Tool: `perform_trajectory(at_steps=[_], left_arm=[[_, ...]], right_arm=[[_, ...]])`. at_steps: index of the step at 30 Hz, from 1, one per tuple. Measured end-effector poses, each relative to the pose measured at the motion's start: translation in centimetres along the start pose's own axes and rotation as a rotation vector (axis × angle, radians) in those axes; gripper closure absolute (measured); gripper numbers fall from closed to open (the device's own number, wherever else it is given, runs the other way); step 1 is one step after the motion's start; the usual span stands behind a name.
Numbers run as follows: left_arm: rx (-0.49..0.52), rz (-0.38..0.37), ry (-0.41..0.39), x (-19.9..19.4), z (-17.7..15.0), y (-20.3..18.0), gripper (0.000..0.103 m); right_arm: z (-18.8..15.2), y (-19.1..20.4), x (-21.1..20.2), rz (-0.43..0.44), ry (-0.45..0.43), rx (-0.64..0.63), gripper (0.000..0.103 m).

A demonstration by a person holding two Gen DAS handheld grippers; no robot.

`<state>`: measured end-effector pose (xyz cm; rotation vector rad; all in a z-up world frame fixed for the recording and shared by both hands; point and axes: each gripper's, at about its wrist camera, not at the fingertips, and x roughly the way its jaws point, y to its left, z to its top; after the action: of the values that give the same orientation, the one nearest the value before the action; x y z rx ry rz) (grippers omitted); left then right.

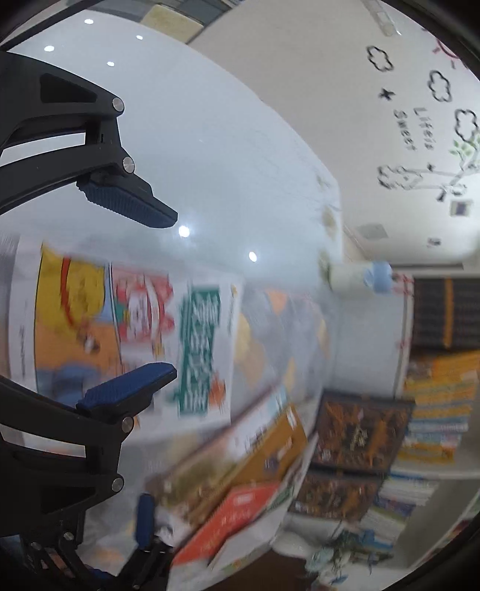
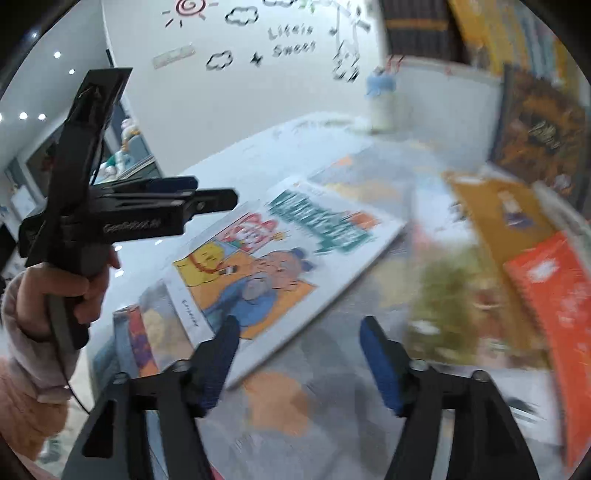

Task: Organize books
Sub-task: 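Carry the comic book aside and release it on the table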

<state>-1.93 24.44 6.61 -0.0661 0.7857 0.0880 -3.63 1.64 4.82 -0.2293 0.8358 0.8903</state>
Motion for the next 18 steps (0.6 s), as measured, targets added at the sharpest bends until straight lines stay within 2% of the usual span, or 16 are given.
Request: perform_trajectory(at_steps=[4,9,12,14,18], left_arm=[[0.046,-0.078,0.000,-0.5,0.0,-4.1,0.025],[0.104,-0.217,0.035,0.4,-1.1,-11.4,0.025],[0.101,-0.286,0.053,1.3,-1.9,-15.1,0.025],[0.086,-0.304,0.065,1.9,-2.2,-17.3,0.025],[0.089,-0.304,0.084,3.3,-3.1,-20.9,0.025]], right_arm=[[-2.3,-3.2,-4.0,-0.101,-0.046,0.045,0.033],[-6.6,-9.3,-8.6,-0.258,-0.078,0.190,0.029],[-8.9,-12.3,-10.5,-0.296,-0.098,0.282,0.029],[-10.1,-13.5,-11.6,-0.311,-0.089,0.305,0.029],[-11.8,-15.3,-12.2,-0.452,-0.078,0.315,0.029]])
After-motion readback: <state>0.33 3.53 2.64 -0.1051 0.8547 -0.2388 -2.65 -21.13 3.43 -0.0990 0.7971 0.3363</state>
